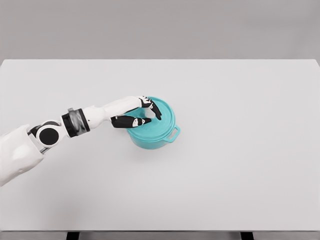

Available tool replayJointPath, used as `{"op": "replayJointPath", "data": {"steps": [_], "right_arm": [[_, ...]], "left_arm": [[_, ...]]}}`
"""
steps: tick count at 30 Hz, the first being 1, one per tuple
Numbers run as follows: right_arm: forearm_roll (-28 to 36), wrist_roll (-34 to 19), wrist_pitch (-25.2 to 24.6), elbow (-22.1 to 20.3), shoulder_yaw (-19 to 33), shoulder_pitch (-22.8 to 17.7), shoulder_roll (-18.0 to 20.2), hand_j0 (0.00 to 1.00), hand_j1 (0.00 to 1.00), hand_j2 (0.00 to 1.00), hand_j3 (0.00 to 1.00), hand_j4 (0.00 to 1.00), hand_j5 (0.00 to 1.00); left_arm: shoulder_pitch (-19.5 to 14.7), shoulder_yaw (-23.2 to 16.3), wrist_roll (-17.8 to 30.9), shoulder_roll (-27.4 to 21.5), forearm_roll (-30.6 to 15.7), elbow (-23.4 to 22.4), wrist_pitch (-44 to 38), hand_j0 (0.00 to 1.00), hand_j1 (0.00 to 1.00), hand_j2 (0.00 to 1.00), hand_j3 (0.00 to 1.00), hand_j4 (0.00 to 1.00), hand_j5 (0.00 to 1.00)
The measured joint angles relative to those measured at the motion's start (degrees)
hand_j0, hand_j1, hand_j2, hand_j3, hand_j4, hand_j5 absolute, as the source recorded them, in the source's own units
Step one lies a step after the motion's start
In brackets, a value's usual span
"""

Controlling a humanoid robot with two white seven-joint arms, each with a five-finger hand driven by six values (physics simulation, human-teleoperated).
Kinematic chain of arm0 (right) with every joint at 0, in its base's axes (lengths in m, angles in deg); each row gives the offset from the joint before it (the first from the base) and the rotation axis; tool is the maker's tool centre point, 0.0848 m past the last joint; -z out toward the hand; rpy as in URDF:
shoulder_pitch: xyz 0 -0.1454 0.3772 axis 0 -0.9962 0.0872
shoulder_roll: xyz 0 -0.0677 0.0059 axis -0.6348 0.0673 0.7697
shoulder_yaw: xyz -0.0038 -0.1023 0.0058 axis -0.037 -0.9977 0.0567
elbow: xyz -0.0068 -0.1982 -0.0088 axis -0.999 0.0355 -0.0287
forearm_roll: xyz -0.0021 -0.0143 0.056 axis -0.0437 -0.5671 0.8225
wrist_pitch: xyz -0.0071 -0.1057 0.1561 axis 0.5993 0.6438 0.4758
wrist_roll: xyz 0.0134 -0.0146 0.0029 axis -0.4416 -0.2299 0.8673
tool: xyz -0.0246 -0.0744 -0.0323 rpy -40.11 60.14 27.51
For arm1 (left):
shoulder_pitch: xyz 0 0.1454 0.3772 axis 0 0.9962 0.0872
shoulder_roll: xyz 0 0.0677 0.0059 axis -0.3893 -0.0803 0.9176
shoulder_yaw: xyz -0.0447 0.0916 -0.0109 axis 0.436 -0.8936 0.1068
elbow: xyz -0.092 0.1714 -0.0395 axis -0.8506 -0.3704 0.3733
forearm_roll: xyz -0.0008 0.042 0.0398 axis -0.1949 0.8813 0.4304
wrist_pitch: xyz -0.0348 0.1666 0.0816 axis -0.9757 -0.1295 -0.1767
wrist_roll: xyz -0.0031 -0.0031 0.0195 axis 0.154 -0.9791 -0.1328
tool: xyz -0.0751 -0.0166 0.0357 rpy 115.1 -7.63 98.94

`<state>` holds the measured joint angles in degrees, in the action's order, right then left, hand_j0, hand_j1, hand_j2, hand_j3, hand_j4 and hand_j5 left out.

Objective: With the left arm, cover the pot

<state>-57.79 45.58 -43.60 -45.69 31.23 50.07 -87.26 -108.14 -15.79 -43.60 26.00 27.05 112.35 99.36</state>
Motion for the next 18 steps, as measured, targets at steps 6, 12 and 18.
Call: {"op": "replayJointPath", "data": {"steps": [6,12,18], "right_arm": [[0.0,0.0,0.0,0.0,0.0,0.0,0.0,1.00,1.00,1.00,1.00,1.00,1.00],[0.0,0.0,0.0,0.0,0.0,0.0,0.0,1.00,1.00,1.00,1.00,1.00,1.00],[0.0,0.0,0.0,0.0,0.0,0.0,0.0,1.00,1.00,1.00,1.00,1.00,1.00]], "left_arm": [[0.0,0.0,0.0,0.0,-0.1,-0.1,0.0,0.61,0.61,0.61,0.61,0.61,0.61],[0.1,0.0,0.0,0.0,-0.1,-0.1,0.0,0.63,0.63,0.63,0.63,0.63,0.63],[0.1,0.0,0.1,0.0,-0.2,-0.2,0.0,0.67,0.67,0.67,0.67,0.67,0.67]]}}
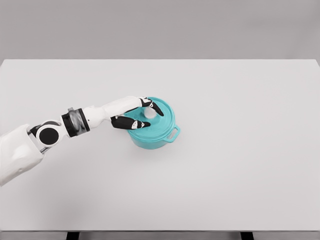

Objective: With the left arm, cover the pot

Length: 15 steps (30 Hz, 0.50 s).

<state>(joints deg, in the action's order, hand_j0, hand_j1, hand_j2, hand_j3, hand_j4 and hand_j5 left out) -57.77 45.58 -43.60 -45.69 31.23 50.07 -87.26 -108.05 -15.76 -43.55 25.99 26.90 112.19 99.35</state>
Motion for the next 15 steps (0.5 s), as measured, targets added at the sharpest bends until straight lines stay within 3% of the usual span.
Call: {"op": "replayJointPath", "data": {"steps": [15], "right_arm": [[0.0,0.0,0.0,0.0,0.0,0.0,0.0,1.00,1.00,1.00,1.00,1.00,1.00]], "left_arm": [[-0.3,0.0,0.3,0.0,0.4,0.1,0.1,0.67,0.67,0.67,0.67,0.67,0.67]]}}
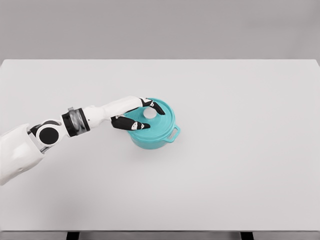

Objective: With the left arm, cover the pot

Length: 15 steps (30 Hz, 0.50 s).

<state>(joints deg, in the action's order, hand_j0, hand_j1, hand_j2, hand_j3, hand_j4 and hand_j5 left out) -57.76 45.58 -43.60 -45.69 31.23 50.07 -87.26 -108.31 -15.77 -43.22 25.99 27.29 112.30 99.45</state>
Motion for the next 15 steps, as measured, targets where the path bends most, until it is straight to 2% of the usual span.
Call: {"op": "replayJointPath", "data": {"steps": [15], "right_arm": [[0.0,0.0,0.0,0.0,0.0,0.0,0.0,1.00,1.00,1.00,1.00,1.00,1.00]], "left_arm": [[-0.5,0.3,0.0,0.1,0.5,-0.1,0.2,0.70,0.70,0.70,0.70,0.70,0.70]]}}
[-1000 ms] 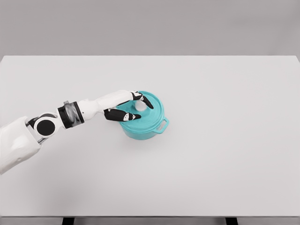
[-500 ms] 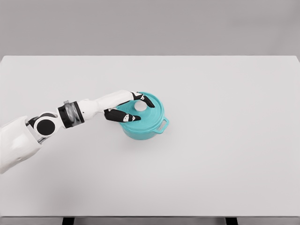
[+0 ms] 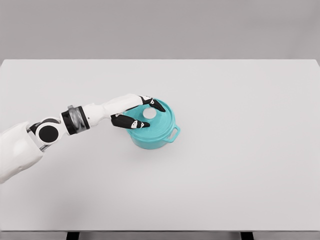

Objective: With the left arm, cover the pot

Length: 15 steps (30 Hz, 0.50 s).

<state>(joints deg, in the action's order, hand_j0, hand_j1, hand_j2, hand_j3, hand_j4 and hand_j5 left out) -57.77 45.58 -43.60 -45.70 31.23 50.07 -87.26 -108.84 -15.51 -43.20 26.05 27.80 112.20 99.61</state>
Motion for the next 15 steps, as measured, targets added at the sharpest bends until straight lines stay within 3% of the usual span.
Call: {"op": "replayJointPath", "data": {"steps": [10,12,14,15], "right_arm": [[0.0,0.0,0.0,0.0,0.0,0.0,0.0,1.00,1.00,1.00,1.00,1.00,1.00],[0.0,0.0,0.0,0.0,0.0,0.0,0.0,1.00,1.00,1.00,1.00,1.00,1.00],[0.0,0.0,0.0,0.0,0.0,0.0,0.0,1.00,1.00,1.00,1.00,1.00,1.00],[0.0,0.0,0.0,0.0,0.0,0.0,0.0,1.00,1.00,1.00,1.00,1.00,1.00]], "left_arm": [[-1.5,0.4,-0.1,-0.3,-0.2,0.2,0.3,0.79,0.79,0.79,0.79,0.79,0.79],[-1.6,0.4,-0.1,-0.5,-0.3,0.3,0.4,0.85,0.85,0.85,0.85,0.85,0.85],[-1.6,0.5,-0.1,-1.7,-1.1,1.4,0.4,1.00,1.00,1.00,1.00,1.00,1.00],[-1.7,0.5,-0.1,-3.2,-2.1,2.6,0.4,1.00,1.00,1.00,1.00,1.00,1.00]]}}
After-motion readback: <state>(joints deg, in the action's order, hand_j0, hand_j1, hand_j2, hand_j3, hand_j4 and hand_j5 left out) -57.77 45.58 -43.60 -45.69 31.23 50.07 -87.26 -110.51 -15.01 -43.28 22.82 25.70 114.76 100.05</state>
